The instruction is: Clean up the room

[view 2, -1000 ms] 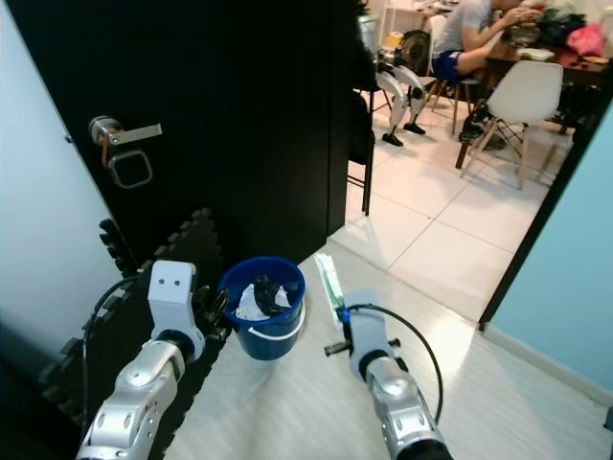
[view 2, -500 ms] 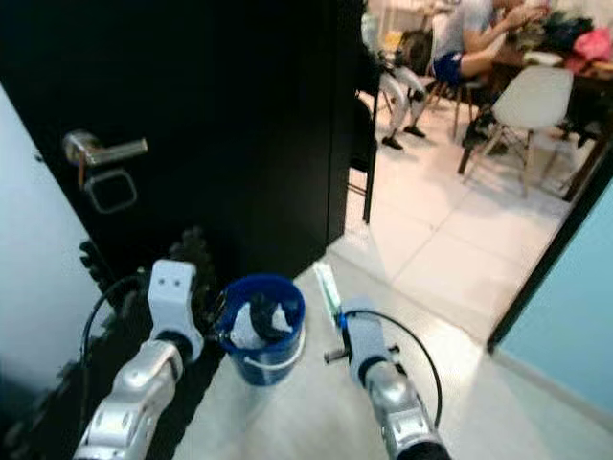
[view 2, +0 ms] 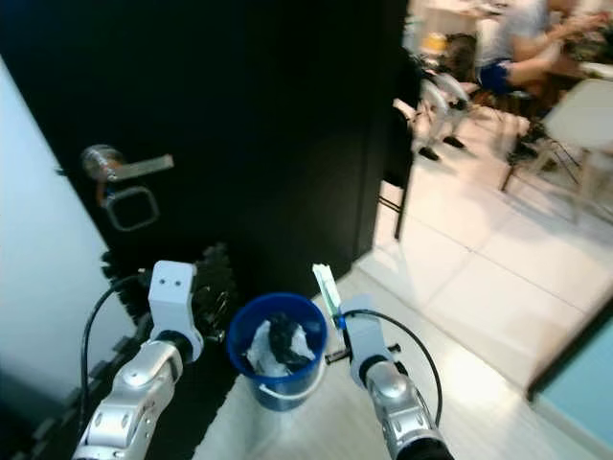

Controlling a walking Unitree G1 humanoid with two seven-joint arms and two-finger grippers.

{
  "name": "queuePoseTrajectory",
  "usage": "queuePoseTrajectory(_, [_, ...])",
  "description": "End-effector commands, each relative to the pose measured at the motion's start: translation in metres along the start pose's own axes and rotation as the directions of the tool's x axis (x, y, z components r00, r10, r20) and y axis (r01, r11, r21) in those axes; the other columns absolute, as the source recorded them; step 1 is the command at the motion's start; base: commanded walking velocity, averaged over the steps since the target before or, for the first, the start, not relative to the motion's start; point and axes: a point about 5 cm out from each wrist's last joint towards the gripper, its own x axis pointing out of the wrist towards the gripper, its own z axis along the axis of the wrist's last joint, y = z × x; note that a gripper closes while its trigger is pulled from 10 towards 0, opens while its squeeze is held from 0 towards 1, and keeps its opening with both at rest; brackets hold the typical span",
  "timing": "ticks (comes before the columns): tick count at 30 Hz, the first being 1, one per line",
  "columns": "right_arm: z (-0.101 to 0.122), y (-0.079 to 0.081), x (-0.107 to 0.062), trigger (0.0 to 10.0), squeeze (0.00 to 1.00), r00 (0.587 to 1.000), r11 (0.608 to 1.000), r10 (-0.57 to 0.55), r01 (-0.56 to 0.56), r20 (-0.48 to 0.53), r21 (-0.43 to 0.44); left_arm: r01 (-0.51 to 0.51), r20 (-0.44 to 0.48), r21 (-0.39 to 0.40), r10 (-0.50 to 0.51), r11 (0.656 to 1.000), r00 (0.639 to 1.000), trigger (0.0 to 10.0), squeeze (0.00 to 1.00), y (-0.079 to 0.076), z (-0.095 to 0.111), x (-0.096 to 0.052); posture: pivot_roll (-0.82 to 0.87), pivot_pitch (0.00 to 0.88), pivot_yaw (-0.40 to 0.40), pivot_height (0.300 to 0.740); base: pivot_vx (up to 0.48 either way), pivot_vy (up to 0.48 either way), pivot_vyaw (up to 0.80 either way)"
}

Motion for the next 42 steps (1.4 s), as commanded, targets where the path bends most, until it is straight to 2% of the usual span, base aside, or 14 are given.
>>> queuePoseTrajectory(1, [-0.002,0.003,0.000,10.0,0.00,1.000,1.000,0.009,-0.009,0.000,0.007,-0.001,-0.004,0.005,0.001,1.000,1.000,10.0,0.00,0.000,0.001,0.001,0.12,0.029,-0.017,0.740,0.352,0.000,0.00])
queuePoseTrajectory(28, [-0.002,0.005,0.003,10.0,0.00,0.999,0.999,0.052,-0.052,-0.007,-0.012,-0.001,0.000,0.000,0.001,1.000,1.000,10.0,0.00,0.000,0.002,0.001,0.12,0.027,-0.021,0.740,0.347,0.000,0.00])
queuePoseTrajectory(30, [-0.003,0.007,0.004,10.0,0.00,0.997,0.997,0.069,-0.069,-0.018,-0.030,0.023,-0.017,0.023,-0.022,0.999,1.000,10.0,0.00,-0.003,-0.001,0.001,0.12,0.033,-0.022,0.740,0.000,0.000,0.00])
queuePoseTrajectory(31, [-0.004,0.009,0.006,10.0,0.00,0.995,0.995,0.087,-0.089,-0.039,-0.051,0.062,-0.045,0.073,-0.059,0.995,0.997,10.0,0.00,-0.006,-0.007,0.000,0.12,0.048,-0.027,0.740,0.000,0.000,0.00])
queuePoseTrajectory(32, [-0.006,0.011,0.008,10.0,0.00,0.993,0.992,0.103,-0.108,-0.064,-0.071,0.105,-0.075,0.160,-0.094,0.982,0.993,10.0,0.00,-0.008,-0.014,-0.001,0.12,0.066,-0.031,0.740,0.000,0.000,0.00])
queuePoseTrajectory(33, [-0.006,0.011,0.008,10.0,0.00,0.993,0.992,0.103,-0.108,-0.064,-0.071,0.105,-0.075,0.160,-0.094,0.982,0.993,10.0,0.00,-0.008,-0.014,-0.001,0.12,0.066,-0.031,0.740,0.000,0.000,0.00])
queuePoseTrajectory(34, [-0.009,0.014,0.010,10.0,0.00,0.988,0.988,0.119,-0.127,-0.094,-0.091,0.151,-0.106,0.241,-0.129,0.959,0.986,10.0,0.00,-0.008,-0.020,-0.003,0.11,0.087,-0.035,0.740,0.000,0.000,0.00])
queuePoseTrajectory(35, [-0.009,0.014,0.010,10.0,0.00,0.988,0.988,0.119,-0.127,-0.094,-0.091,0.151,-0.106,0.241,-0.129,0.959,0.986,10.0,0.00,-0.008,-0.020,-0.003,0.11,0.087,-0.035,0.740,0.000,0.000,0.00])
queuePoseTrajectory(36, [-0.011,0.017,0.012,10.0,0.00,0.983,0.983,0.132,-0.146,-0.128,-0.106,0.179,-0.127,0.297,-0.147,0.938,0.981,10.0,0.00,-0.005,-0.023,-0.006,0.12,0.118,-0.040,0.740,0.000,0.000,0.00])
queuePoseTrajectory(39, [-0.013,0.020,0.013,10.0,0.00,0.977,0.978,0.142,-0.164,-0.159,-0.131,0.193,-0.142,0.330,-0.153,0.924,0.978,10.0,0.00,0.000,-0.025,-0.011,0.12,0.151,-0.051,0.740,0.000,0.000,0.00])
queuePoseTrajectory(40, [-0.016,0.023,0.014,10.0,0.00,0.970,0.973,0.150,-0.180,-0.189,-0.148,0.213,-0.160,0.363,-0.164,0.907,0.973,10.0,0.00,0.004,-0.026,-0.018,0.13,0.182,-0.063,0.740,0.000,0.000,0.00])
queuePoseTrajectory(41, [-0.016,0.023,0.014,10.0,0.00,0.970,0.973,0.150,-0.180,-0.189,-0.148,0.213,-0.160,0.363,-0.164,0.907,0.973,10.0,0.00,0.004,-0.026,-0.018,0.13,0.182,-0.063,0.740,0.000,0.000,0.00])
queuePoseTrajectory(42, [-0.016,0.027,0.015,10.0,0.00,0.965,0.966,0.161,-0.197,-0.207,-0.170,0.244,-0.180,0.395,-0.186,0.886,0.966,10.0,0.00,0.008,-0.028,-0.027,0.14,0.214,-0.073,0.740,0.000,0.000,0.00])
